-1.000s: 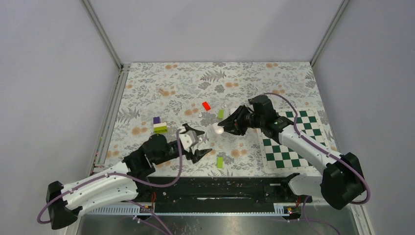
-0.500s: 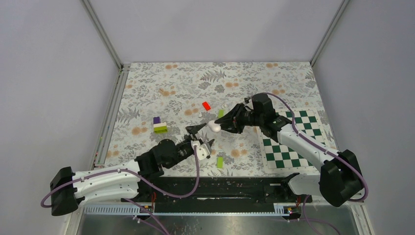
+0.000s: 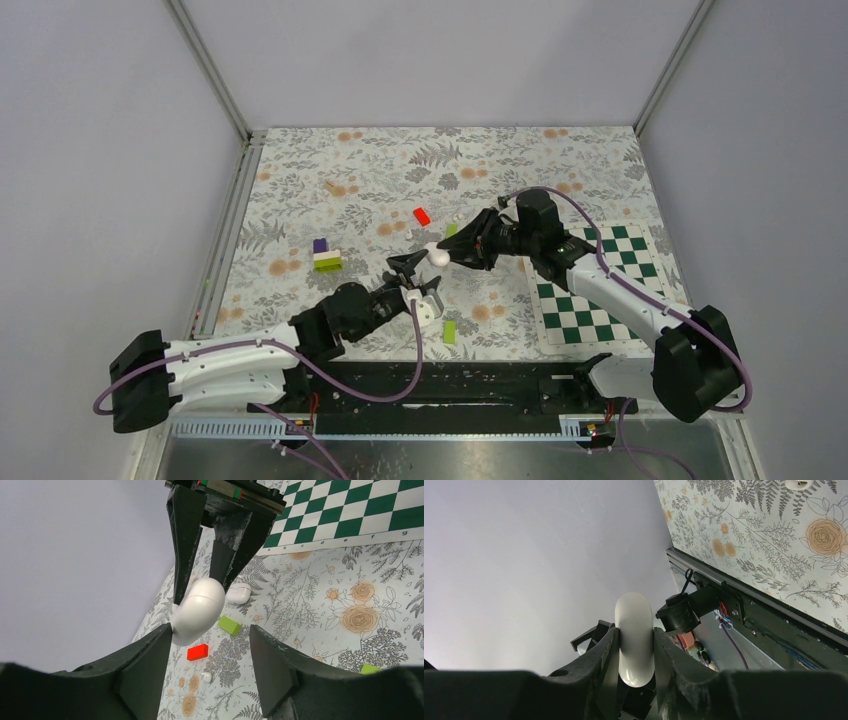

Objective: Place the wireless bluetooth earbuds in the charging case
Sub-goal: Pass from the right arm to the left

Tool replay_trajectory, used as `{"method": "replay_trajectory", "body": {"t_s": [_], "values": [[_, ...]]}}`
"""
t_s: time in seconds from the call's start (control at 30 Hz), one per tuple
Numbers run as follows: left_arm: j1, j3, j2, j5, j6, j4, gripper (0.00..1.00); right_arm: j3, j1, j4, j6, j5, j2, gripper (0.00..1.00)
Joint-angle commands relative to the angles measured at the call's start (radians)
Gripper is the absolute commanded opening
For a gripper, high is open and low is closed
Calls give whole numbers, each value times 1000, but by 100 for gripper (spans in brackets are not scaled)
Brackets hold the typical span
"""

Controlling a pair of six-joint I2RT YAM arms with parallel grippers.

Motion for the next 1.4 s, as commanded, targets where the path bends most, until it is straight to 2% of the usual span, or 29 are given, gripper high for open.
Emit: {"method": "replay_trajectory", "body": {"t_s": [0.0, 0.27, 0.57, 0.67, 0.83, 0.93, 0.97, 1.03, 1.1, 1.13, 1.2, 1.37], "values": [[2, 20, 24, -26, 33, 92, 59, -13, -5, 53, 10, -30, -28, 0], [26, 37, 53, -23, 53, 119, 55, -30, -4, 98, 28, -41, -26, 0], [60, 73, 74, 25, 55, 85, 43, -34, -4, 117, 32, -47, -23, 0], [60, 79, 80, 33, 57, 73, 33, -38, -4, 119, 34, -48, -25, 0], [60, 90, 86, 28, 47, 59, 0, -43, -4, 130, 37, -47, -25, 0], [60, 90, 84, -1, 20, 59, 0, -60, -7, 185, 61, -50, -22, 1], [61, 93, 80, -14, 9, 55, 0, -66, -7, 205, 66, -49, -19, 13], [64, 99, 67, -46, -53, 28, 0, -77, -12, 229, 66, -44, -22, 44], [71, 115, 47, -64, -133, -31, 0, -75, -17, 228, 41, -42, -29, 65], [79, 126, 34, -55, -178, -89, 0, -71, -21, 216, 19, -42, -35, 71], [103, 148, 5, -12, -260, -185, 0, -63, -35, 181, -27, -41, -52, 79], [188, 241, -53, 97, -485, -443, 0, -37, -139, 86, -214, -72, -142, 79]]}}
